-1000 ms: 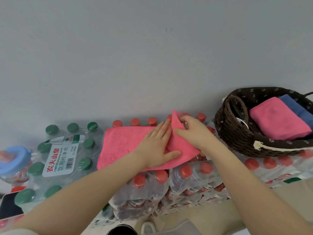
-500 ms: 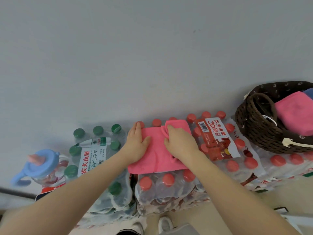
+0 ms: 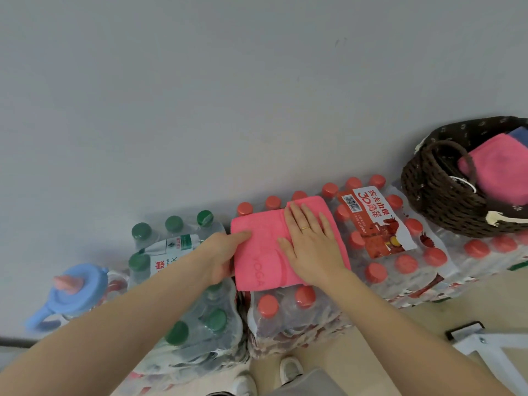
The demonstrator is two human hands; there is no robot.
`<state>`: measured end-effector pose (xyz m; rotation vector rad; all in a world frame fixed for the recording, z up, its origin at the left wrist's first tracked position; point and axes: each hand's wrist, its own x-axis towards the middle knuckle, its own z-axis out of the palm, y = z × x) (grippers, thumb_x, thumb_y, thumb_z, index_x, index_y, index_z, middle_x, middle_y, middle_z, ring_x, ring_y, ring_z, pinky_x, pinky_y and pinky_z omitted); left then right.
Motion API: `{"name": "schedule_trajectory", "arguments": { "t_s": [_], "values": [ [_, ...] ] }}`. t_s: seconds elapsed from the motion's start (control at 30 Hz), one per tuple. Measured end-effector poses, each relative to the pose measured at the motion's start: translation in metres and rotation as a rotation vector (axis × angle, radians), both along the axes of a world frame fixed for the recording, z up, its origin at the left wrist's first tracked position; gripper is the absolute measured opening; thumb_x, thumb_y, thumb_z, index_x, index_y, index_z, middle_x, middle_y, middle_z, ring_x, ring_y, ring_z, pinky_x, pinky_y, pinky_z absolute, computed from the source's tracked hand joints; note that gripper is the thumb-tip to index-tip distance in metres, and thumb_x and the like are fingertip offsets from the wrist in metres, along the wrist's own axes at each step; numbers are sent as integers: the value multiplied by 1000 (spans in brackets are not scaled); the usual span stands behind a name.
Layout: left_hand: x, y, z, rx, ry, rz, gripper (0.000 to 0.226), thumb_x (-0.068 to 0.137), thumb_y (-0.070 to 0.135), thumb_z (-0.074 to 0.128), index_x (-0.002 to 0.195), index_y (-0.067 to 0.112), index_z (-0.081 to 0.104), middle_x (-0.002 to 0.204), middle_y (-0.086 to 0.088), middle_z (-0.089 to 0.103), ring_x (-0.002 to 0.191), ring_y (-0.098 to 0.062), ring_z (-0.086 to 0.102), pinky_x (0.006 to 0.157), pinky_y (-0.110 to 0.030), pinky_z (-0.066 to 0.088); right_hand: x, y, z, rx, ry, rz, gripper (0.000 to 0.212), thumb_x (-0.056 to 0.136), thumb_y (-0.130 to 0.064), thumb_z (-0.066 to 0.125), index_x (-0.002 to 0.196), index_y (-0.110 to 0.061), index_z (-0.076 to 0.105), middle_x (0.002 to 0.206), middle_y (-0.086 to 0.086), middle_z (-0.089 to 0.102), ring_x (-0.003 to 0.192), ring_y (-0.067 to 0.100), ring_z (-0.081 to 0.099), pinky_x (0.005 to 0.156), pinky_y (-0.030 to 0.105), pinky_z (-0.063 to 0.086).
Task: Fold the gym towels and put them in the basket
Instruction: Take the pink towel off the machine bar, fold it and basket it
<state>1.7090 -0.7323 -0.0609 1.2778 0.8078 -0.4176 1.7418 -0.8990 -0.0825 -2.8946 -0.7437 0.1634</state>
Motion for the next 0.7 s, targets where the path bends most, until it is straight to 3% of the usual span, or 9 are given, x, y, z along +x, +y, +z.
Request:
{"name": "schedule_trajectory", "arguments": {
  "t_s": [0.1,0.2,0.27,0.3,0.33,0.4,0.53,0.63,0.7],
  "values": [
    [-6,4,1,-89,34,-17,31,90,19,56,116,2,51,94,-12,63,81,-24,60,74,-39,50,7,4,0,-46,53,-1,92,67,-57,-16,149,-17,-3,159,-2,-4,145,15,-9,115,38,-9],
    [-6,5,1,-119,-90,29,21,89,12,56,106,1,55,92,-14,64,79,-23,61,76,-36,50,4,8,2,-82,70,-55,71,89,-56,3,149,-19,0,158,0,-6,145,22,-8,116,45,-2],
    [-3,1,4,-79,-204,40,14,89,7,55,102,2,54,93,-15,63,77,-23,62,74,-35,52,-1,10,0,-88,-28,-131,63,92,-47,16,146,-16,26,153,10,25,136,32,28,107,46,28],
    [0,-4,7,-52,-257,46,16,88,5,55,104,2,52,95,-16,63,78,-23,62,73,-35,53,-5,13,1,-78,-83,-170,61,89,-44,20,137,-15,44,135,12,48,115,33,49,91,41,42],
    [3,-9,10,-33,-304,47,19,88,3,55,106,3,51,98,-17,62,79,-23,63,74,-36,53,-7,14,2,-59,-114,-177,60,86,-43,22,128,-15,55,113,11,60,93,29,57,75,35,47],
    [9,-24,18,-32,-394,28,16,87,1,55,102,7,51,95,-15,63,78,-22,63,76,-35,53,-6,12,1,48,-130,-118,59,87,-40,20,129,-16,54,100,10,59,84,27,54,70,34,42],
    [24,-55,32,-31,-489,-34,13,86,5,60,89,14,51,71,-2,61,59,-12,61,65,-30,53,7,-14,23,744,414,-202,37,100,-22,31,122,-14,59,118,0,61,107,19,56,98,30,39],
    [33,-78,31,-50,-489,-120,14,85,6,60,93,10,50,67,-4,67,61,-22,61,70,-41,52,12,-32,38,1211,879,-385,46,101,-36,22,102,-16,64,111,8,67,99,14,62,93,25,47],
    [36,-90,27,6,-483,-187,15,87,7,59,99,7,49,69,-6,66,55,-17,61,60,-32,54,13,-38,40,1295,955,-480,52,100,-43,20,105,-13,63,104,7,69,95,12,65,91,24,49]
  ]
}}
